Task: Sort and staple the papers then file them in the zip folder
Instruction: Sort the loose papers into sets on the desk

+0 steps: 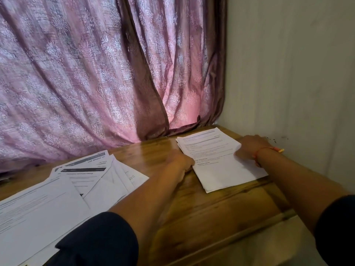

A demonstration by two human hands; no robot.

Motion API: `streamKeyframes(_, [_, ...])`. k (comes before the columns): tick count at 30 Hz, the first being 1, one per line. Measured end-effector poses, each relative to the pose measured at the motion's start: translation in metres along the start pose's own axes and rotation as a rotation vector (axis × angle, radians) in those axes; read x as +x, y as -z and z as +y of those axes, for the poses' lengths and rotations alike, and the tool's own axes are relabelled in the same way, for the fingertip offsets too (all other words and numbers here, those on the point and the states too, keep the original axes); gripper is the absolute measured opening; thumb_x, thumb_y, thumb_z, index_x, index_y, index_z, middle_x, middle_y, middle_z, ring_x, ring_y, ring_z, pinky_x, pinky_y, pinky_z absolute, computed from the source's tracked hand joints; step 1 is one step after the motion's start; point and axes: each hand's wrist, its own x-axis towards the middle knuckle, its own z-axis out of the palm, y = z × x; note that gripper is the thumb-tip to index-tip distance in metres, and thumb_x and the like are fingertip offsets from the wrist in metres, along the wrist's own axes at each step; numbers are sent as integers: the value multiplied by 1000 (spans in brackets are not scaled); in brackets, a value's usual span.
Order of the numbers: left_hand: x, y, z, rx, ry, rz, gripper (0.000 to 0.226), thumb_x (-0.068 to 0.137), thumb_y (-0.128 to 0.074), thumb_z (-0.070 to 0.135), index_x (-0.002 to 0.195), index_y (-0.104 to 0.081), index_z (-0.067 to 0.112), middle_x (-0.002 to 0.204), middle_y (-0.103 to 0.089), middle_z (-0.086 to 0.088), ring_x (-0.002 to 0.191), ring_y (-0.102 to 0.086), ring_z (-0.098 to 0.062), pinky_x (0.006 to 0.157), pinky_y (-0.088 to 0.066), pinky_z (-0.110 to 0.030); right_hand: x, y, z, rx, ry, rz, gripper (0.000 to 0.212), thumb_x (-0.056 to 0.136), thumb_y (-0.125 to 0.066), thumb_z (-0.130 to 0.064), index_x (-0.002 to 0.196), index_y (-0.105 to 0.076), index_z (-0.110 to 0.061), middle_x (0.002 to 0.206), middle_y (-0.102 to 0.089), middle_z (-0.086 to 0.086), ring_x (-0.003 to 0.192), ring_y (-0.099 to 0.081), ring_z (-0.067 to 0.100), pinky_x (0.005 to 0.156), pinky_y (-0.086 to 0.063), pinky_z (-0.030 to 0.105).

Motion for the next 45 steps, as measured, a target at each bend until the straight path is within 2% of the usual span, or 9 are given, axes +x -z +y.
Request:
streamKeyframes(5, [-17,31,6,459,-270,44,18,93,-70,18,81,-56,20,83,-61,1,68,-56,-10,53,-43,-22,-17,2,-38,22,163,172,65,88,-56,-57,144,-41,-28,134,-47,15,124,-42,35,97,-42,43])
streamKeyframes(7, [-22,58,7,577,-405,38,11,92,-70,23,92,-61,19,92,-63,1,77,-56,-12,61,-44,-24,-30,4,-65,-18,263,204,65,89,-53,-60,141,-45,-24,139,-45,15,127,-40,34,103,-37,42])
streamKeyframes(11, [-26,130,-3,854,-587,89,29,94,-69,31,116,-66,13,111,-68,-2,99,-64,-20,82,-49,-28,-55,-6,-129,15,412,252,69,83,-49,-68,136,-47,-23,143,-39,14,132,-32,35,107,-33,50])
streamKeyframes(14, [-23,187,-29,1045,-678,219,39,96,-65,36,128,-63,14,127,-66,-8,115,-63,-28,100,-50,-43,-81,-17,-184,47,585,295,69,84,-47,-68,138,-44,-27,146,-34,11,133,-29,35,105,-30,52])
streamKeyframes(18, [-27,246,-61,1296,-633,388,54,93,-65,47,134,-59,13,135,-62,-11,121,-58,-34,98,-51,-48,-102,-39,-255,-17,752,311,76,83,-36,-76,144,-33,-32,153,-27,10,137,-26,36,108,-27,55])
streamKeyframes(26, [-23,315,-105,1270,-441,338,48,97,-55,52,134,-57,21,141,-57,-4,127,-52,-26,106,-45,-43,-106,-69,-340,39,932,-105,80,83,-34,-81,151,-26,-40,161,-23,1,145,-25,32,116,-24,53])
streamKeyframes(34, [3,348,-123,1048,-227,252,26,97,-58,47,90,-54,22,105,-60,-1,94,-53,-19,85,-49,-37,-85,-107,-351,-32,936,-228,81,76,-33,-87,147,-27,-47,159,-25,-6,145,-25,27,114,-22,57])
streamKeyframes(42, [-11,383,-118,1090,-198,169,37,92,-56,63,109,-58,31,107,-53,10,92,-46,-4,63,-27,-8,-51,-114,-343,-58,908,-275,81,80,-31,-85,151,-19,-48,164,-10,-2,150,-14,24,120,-17,47])
streamKeyframes(45, [-12,384,-127,1068,-154,48,67,76,-53,83,120,-59,32,114,-53,11,102,-47,-6,82,-38,-16,-52,-112,-342,-50,915,-286,77,83,-32,-81,151,-21,-46,165,-9,0,150,-14,24,121,-17,45])
